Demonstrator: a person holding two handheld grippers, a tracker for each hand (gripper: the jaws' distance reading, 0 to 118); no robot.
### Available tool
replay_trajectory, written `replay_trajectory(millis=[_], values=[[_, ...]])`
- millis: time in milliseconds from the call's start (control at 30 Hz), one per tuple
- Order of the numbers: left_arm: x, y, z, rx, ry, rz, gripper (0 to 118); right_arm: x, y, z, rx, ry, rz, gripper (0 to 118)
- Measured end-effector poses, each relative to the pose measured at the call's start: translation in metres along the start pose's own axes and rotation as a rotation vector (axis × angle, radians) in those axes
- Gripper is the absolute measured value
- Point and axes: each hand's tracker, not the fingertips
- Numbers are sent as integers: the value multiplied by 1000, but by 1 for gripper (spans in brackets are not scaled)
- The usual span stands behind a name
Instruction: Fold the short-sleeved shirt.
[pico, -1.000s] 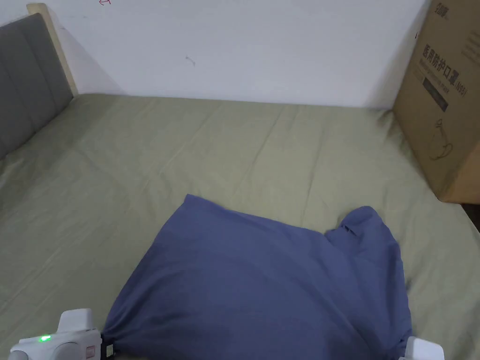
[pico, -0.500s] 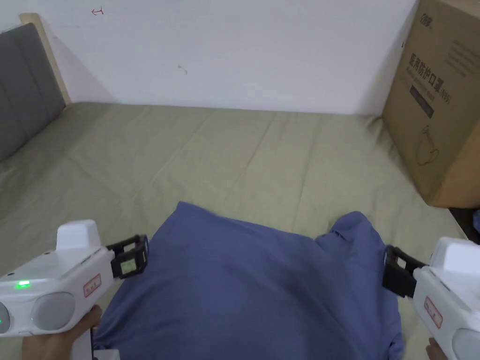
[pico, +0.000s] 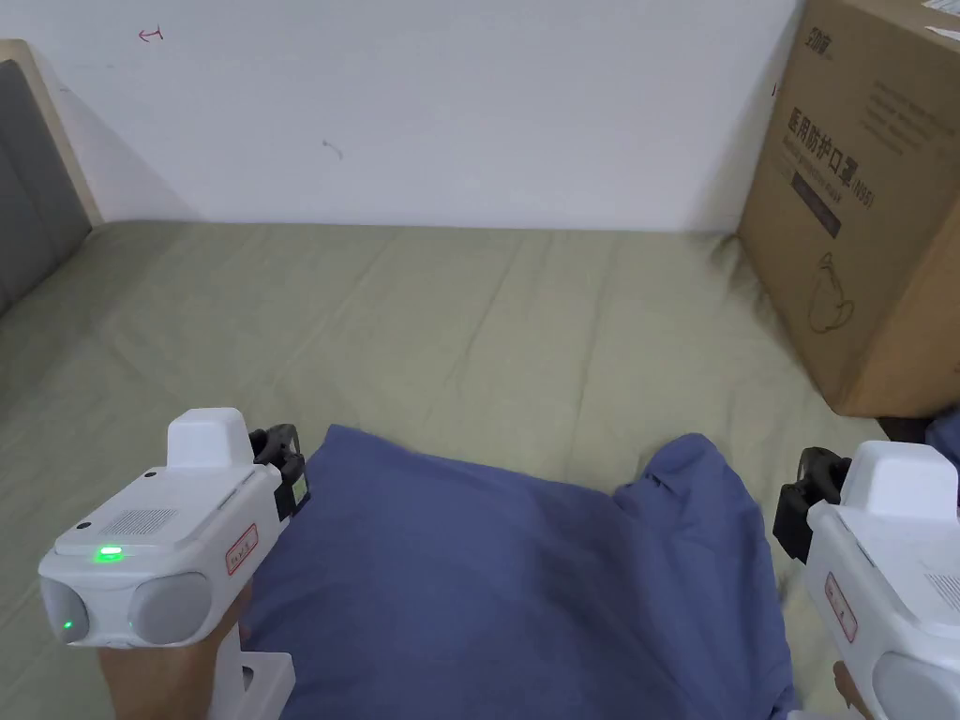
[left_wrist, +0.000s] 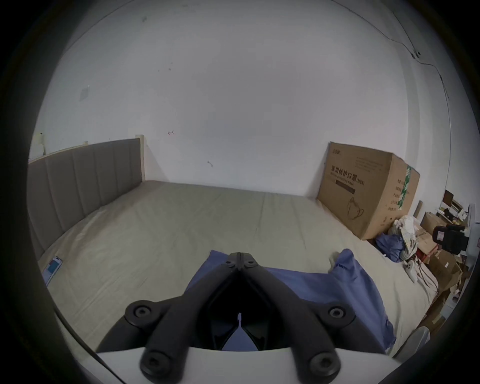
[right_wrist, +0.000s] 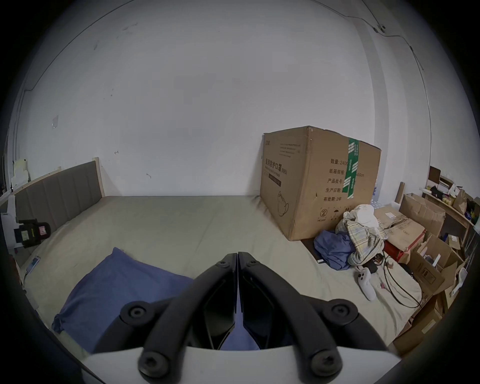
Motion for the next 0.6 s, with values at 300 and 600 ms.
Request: replay_trajectory(millis=[300, 600], values=[[-27, 15, -147, -236, -29, -67, 0, 5, -5, -50, -46, -9, 1, 0], [-55, 2, -301, -460, 31, -73, 36, 10, -18, -109, -120, -56, 27, 0]])
